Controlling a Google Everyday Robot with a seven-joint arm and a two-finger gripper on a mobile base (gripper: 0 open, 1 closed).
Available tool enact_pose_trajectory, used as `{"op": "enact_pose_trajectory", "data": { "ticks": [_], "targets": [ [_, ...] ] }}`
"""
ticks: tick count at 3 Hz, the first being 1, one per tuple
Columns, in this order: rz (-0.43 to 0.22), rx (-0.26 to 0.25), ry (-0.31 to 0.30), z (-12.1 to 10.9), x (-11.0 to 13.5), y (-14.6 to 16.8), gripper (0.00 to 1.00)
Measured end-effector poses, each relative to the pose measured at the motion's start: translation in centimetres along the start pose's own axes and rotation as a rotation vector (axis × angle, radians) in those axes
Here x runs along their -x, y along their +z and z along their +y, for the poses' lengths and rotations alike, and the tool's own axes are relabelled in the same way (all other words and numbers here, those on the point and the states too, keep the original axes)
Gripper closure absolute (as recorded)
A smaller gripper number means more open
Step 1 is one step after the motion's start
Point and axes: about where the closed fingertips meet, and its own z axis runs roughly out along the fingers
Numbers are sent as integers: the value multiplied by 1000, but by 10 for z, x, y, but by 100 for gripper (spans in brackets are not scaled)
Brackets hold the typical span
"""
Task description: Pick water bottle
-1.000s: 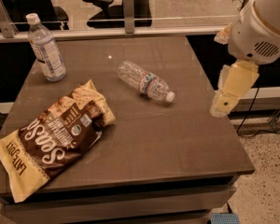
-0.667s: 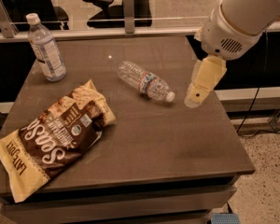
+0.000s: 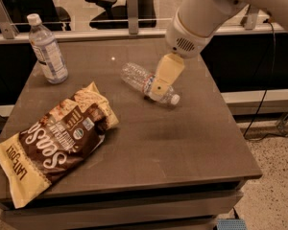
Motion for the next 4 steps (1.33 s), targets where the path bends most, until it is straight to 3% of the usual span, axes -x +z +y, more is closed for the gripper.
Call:
{"op": "enact_pose_trajectory", "data": {
  "ticks": [1, 3, 4],
  "targets": [
    [4, 14, 26, 0, 16, 30, 0],
    [1, 27, -16, 0, 21, 86, 0],
    [-5, 23, -39, -8, 17, 103, 17]
  ]
}}
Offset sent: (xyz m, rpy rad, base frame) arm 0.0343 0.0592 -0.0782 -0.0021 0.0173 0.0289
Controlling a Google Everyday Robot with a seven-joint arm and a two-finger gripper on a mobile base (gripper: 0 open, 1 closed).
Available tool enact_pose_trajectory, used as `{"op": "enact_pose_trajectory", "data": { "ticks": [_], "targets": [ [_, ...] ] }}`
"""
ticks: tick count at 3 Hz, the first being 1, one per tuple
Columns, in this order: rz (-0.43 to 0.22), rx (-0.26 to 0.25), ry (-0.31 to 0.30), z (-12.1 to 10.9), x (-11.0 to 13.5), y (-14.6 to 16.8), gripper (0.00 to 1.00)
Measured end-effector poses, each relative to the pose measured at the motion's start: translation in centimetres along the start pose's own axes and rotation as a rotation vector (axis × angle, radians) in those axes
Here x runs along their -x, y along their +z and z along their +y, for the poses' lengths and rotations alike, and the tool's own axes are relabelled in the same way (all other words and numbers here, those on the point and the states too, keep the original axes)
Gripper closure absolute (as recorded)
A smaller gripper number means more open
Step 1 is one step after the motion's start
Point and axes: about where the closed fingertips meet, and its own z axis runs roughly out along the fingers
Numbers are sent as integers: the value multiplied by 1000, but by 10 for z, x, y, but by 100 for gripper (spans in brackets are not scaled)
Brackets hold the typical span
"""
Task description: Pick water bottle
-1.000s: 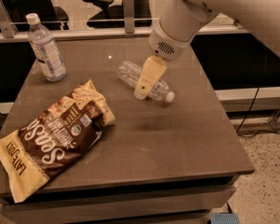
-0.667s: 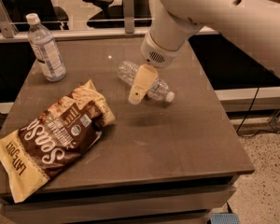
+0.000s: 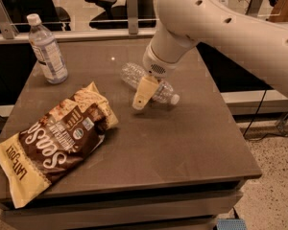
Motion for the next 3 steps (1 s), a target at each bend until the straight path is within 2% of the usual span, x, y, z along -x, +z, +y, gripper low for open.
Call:
{"op": "enact_pose_trajectory", "data": {
  "ticks": [1, 3],
  "targets": [
    [3, -3, -5, -9, -9, 8, 40],
    [-7, 6, -6, -24, -10, -5, 86]
  ]
}}
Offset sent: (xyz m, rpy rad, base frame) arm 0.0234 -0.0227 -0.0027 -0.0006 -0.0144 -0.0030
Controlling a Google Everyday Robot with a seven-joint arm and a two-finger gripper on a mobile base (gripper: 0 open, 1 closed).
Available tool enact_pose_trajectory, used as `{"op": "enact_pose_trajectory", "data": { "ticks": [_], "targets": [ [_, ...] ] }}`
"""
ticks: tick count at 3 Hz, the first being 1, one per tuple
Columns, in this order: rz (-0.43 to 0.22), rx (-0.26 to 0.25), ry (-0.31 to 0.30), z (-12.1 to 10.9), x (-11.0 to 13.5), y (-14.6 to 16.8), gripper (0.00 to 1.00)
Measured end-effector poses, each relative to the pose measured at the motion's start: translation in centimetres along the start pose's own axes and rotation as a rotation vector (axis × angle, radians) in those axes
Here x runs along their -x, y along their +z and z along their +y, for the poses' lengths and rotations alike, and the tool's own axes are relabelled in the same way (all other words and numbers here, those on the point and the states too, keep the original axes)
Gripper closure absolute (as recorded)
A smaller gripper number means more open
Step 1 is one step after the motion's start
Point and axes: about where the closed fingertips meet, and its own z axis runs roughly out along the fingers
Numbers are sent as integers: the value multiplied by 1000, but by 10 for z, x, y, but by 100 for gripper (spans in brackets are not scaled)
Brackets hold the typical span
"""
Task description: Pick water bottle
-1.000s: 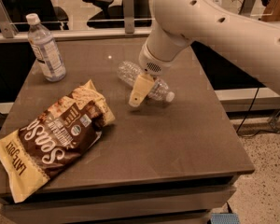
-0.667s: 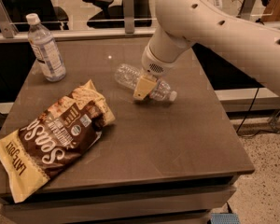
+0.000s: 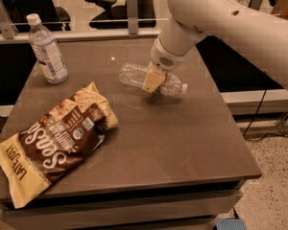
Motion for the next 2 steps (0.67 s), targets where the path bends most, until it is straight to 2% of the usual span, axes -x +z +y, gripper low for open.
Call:
{"op": "enact_pose_trajectory", "data": {
  "ticks": [1, 2],
  "targets": [
    [-19, 36, -13, -1, 16, -26, 100],
    [-41, 59, -9, -1, 17, -63, 100]
  ]
}}
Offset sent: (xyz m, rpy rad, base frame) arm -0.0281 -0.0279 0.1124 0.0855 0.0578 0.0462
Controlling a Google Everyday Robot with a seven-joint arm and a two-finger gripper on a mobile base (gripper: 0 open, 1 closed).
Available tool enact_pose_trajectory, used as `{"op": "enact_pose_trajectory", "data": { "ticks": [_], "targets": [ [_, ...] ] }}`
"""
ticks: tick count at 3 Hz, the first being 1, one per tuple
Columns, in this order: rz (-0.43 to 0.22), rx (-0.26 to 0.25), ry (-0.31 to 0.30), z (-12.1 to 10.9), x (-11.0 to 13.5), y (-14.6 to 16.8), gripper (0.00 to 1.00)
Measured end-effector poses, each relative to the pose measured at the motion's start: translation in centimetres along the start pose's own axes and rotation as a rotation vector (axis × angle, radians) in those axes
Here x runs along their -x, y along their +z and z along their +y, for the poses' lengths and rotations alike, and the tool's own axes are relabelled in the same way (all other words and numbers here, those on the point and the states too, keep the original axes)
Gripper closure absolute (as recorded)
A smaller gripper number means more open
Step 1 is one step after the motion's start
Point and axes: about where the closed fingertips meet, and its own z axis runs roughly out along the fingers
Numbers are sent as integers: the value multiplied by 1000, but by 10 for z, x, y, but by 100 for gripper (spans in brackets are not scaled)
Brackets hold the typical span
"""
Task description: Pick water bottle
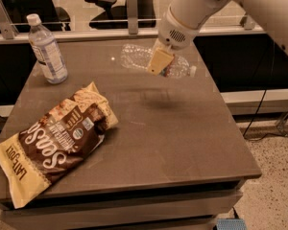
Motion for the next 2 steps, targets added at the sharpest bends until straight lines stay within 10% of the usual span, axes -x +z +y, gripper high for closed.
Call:
{"op": "enact_pose_trajectory", "data": {
  "ticks": [2],
  "targets": [
    [-41, 27, 5, 12, -3, -42, 100]
  ]
}}
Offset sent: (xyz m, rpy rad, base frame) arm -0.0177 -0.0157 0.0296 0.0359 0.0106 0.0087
